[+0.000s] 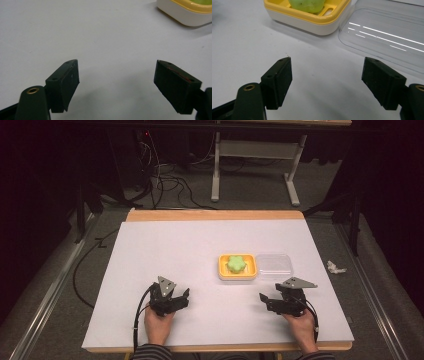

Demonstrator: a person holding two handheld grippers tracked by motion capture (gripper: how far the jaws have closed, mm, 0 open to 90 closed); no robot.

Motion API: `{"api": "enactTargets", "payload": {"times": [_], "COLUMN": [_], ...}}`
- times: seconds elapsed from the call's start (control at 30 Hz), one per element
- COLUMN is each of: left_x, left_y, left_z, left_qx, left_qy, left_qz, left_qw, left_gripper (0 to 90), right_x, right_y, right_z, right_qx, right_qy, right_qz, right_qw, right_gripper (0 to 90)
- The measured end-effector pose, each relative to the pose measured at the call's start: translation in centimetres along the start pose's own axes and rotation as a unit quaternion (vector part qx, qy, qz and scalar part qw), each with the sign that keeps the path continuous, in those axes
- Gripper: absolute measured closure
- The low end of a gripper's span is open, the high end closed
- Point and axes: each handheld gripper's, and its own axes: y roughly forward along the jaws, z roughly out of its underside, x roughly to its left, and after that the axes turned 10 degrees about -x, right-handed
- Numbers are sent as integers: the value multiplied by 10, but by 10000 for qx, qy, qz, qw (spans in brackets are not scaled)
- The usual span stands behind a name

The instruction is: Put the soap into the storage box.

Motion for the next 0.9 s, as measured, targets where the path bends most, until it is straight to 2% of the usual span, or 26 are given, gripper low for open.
{"api": "enactTargets", "payload": {"times": [0.3, 0.9], "left_x": [0, 0], "left_y": [0, -1], "left_z": [0, -1], "left_qx": [4, -33], "left_qy": [-3, -44], "left_qz": [3, 37], "left_qw": [10000, 10000], "left_gripper": [209, 205], "right_x": [2, 7], "right_y": [4, 10], "right_z": [5, 11], "right_qx": [69, 205], "right_qy": [0, -157], "right_qz": [5, 106], "right_qw": [10000, 9996], "right_gripper": [250, 250]}}
